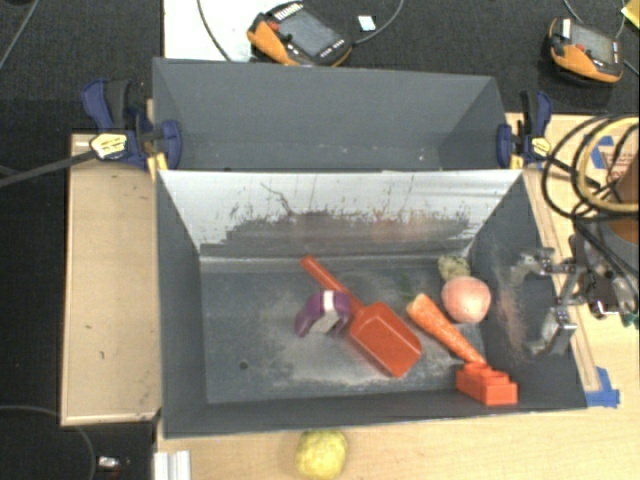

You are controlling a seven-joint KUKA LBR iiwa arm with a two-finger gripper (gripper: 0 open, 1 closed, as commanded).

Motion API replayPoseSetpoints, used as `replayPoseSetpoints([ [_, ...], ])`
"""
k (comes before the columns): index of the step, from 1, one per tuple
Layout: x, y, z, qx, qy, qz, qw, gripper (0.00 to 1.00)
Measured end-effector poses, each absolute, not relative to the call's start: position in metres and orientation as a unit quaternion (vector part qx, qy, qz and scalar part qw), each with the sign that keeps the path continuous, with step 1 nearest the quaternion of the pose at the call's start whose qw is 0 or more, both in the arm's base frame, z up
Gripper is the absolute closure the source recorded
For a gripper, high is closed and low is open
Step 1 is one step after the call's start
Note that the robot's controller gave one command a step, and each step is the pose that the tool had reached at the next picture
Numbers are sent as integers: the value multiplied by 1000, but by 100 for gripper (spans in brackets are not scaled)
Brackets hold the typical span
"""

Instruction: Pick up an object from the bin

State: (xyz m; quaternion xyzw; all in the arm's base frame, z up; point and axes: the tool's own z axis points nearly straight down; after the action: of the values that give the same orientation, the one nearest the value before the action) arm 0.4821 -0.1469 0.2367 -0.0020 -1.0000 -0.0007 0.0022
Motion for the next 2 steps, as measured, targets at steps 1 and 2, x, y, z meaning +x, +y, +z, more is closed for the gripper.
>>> replayPoseSetpoints([
  [1,484,-146,241,1,-1000,0,-2,0],
  [2,520,-112,125,-87,-996,0,-5,0],
])
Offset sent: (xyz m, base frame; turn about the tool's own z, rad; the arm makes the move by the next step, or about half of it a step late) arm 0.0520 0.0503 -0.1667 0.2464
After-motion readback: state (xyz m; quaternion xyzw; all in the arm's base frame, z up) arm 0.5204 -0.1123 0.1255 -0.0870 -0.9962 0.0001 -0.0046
